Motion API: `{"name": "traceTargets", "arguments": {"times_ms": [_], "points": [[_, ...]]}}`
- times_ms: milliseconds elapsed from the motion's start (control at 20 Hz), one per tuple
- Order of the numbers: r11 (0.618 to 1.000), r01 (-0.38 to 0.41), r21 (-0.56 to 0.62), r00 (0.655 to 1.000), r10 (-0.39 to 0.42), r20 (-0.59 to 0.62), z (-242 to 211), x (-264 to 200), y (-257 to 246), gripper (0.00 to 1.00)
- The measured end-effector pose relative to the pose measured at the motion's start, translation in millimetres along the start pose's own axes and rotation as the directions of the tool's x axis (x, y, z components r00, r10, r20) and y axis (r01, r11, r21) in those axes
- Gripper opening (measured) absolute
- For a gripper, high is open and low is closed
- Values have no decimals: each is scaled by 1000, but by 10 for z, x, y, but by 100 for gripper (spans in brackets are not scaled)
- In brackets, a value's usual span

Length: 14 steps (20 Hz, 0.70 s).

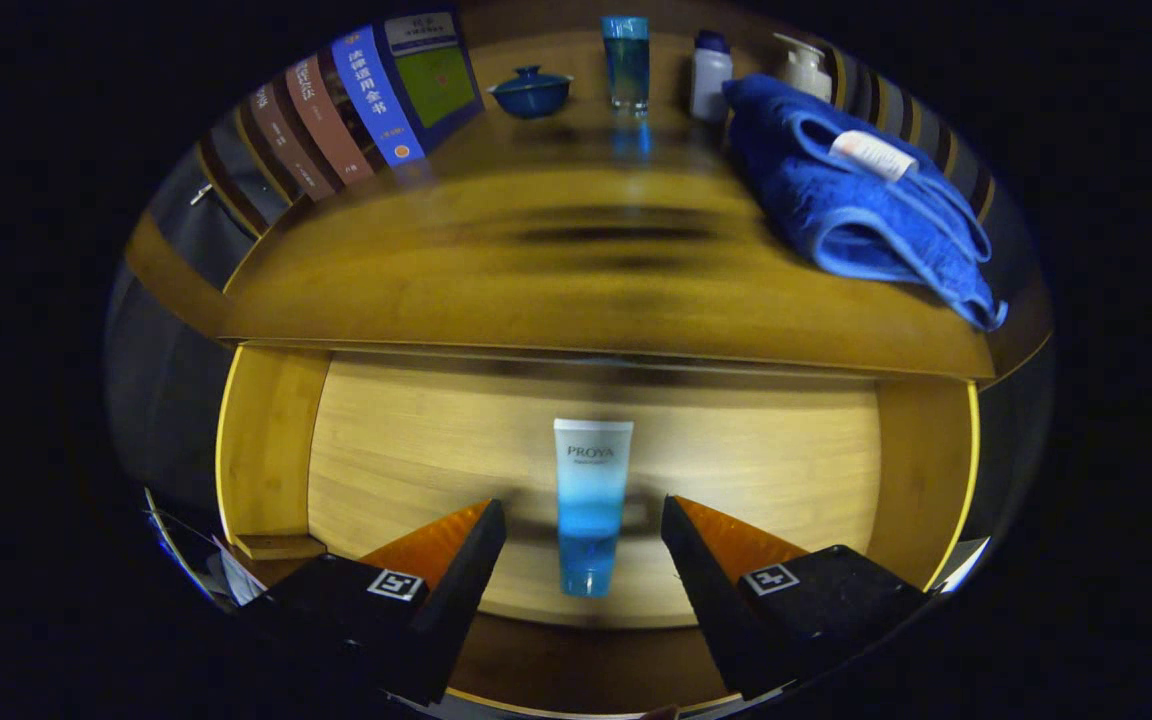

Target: Pull open the drawer, take out the items inside it, and place them on the countertop above the cabinet.

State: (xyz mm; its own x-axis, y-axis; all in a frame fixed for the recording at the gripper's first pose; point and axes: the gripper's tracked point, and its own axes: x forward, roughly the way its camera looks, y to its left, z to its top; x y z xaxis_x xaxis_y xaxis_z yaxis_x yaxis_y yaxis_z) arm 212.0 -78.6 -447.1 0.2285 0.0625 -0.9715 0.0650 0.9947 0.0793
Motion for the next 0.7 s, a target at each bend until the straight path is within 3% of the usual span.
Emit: {"name": "traceTargets", "arguments": {"times_ms": [150, 200, 350, 550, 700], "points": [[1000, -22, 10, 993, 23, -115, -200, 185, 64, 100], [1000, 14, 12, 992, -12, -126, -191, 250, 25, 97], [993, 100, -62, 983, -108, -145, -226, 277, -132, 71], [983, 123, -134, 979, -142, -145, -349, 252, -173, 41], [993, 36, -111, 989, -52, -141, -330, 200, 19, 41]]}}
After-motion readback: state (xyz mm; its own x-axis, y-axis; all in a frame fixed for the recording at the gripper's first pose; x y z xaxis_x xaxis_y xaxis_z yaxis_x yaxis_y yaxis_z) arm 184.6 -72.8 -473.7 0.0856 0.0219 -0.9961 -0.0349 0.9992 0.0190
